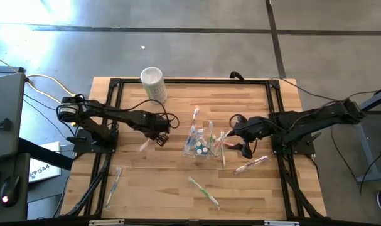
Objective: Pick & Place toothbrushing station
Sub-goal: Put the orange toothbrush into the left section of the transparent organizer
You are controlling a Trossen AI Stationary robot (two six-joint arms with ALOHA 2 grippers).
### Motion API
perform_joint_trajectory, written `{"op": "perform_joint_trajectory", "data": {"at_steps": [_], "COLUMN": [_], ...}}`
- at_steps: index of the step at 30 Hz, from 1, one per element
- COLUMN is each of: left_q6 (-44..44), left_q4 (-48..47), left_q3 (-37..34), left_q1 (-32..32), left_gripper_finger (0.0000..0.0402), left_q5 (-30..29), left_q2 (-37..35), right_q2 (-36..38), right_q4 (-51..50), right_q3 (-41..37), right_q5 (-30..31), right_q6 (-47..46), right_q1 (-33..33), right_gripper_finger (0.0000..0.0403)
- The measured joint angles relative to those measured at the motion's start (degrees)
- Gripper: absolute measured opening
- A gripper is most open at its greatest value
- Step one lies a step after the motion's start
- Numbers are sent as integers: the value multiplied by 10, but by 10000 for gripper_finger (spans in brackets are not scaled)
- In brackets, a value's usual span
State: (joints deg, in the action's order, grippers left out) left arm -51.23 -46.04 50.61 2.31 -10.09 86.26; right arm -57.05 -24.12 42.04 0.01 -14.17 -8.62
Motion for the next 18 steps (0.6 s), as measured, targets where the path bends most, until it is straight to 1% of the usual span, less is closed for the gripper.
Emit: {"op": "perform_joint_trajectory", "data": {"at_steps": [4, 7, 13, 15, 18], "left_q6": [-1, -2, -44, -50, -45], "left_q4": [-84, -142, -267, -287, -285], "left_q3": [63, 111, 218, 247, 284], "left_q1": [-25, -40, -89, -108, -138], "left_gripper_finger": [2, 3, 3, 2, 2], "left_q5": [-67, -105, -188, -209, -237], "left_q2": [-1, -1, -2, -2, -2], "right_q2": [-26, -43, -51, -51, -51], "right_q4": [-8, -17, -41, -48, -63], "right_q3": [0, 0, 0, 0, 0], "right_q5": [0, 0, 0, 0, 2], "right_q6": [-20, -30, -49, -53, -58], "right_q1": [0, 0, 0, 0, 0], "right_gripper_finger": [270, 270, 270, 270, 270]}}
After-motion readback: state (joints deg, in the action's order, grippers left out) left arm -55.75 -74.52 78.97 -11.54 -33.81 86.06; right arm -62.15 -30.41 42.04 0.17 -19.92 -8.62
